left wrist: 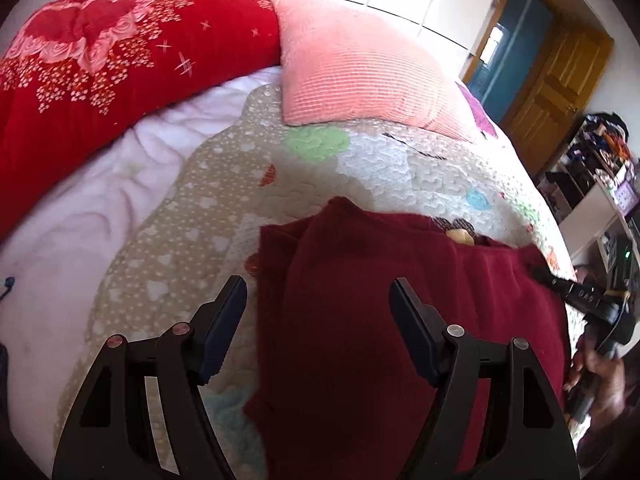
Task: Fold small clothes
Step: 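Open both tools and release the folded hem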
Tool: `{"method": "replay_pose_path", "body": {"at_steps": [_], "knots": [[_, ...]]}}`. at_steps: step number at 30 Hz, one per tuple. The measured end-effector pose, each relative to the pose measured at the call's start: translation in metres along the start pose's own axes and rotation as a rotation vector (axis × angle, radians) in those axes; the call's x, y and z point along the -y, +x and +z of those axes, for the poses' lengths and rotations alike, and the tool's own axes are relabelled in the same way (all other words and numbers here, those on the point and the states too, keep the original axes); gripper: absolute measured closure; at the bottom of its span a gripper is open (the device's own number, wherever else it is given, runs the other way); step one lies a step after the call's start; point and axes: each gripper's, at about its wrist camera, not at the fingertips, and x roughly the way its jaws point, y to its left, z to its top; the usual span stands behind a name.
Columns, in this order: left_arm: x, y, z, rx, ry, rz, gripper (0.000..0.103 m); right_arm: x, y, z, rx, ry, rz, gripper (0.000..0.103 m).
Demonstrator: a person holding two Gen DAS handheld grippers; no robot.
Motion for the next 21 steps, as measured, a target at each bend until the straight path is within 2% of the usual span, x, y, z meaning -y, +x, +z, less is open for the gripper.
{"method": "replay_pose_path", "body": {"at_steps": [1, 2, 4, 7, 11, 13, 15, 18, 21], "knots": [[-0.003, -0.001, 0.003, 0.008, -0.011, 0.004, 0.029, 0.0, 0.003, 0.0, 0.0, 0.015, 0.017, 0.065], [-0.004, -0.002, 0.005, 0.015, -0.017, 0.008, 0.029, 0.001, 0.002, -0.001, 0.015, 0.018, 0.023, 0.079], [-0.004, 0.0, 0.009, 0.024, -0.021, 0.007, 0.029, -0.001, -0.007, -0.002, 0.056, -0.004, -0.002, 0.095], [-0.001, 0.008, 0.009, 0.014, -0.021, 0.003, 0.029, -0.008, -0.02, -0.001, 0.09, -0.082, -0.084, 0.095], [0.007, 0.03, 0.006, -0.027, -0.022, 0.027, 0.029, 0.006, -0.021, 0.003, 0.117, -0.014, -0.124, 0.095], [0.011, 0.041, 0.005, -0.046, -0.012, 0.042, 0.029, 0.011, -0.007, 0.005, 0.071, 0.03, -0.064, 0.095], [0.012, 0.049, 0.004, -0.059, -0.002, 0.063, 0.029, 0.013, -0.004, 0.006, 0.026, 0.055, -0.059, 0.094], [0.01, 0.054, 0.004, -0.052, -0.009, 0.067, 0.029, 0.009, -0.038, 0.001, 0.085, 0.058, -0.035, 0.091], [0.008, 0.059, 0.005, -0.04, -0.022, 0.088, 0.029, -0.009, -0.057, -0.013, 0.07, -0.012, 0.009, 0.085]]}}
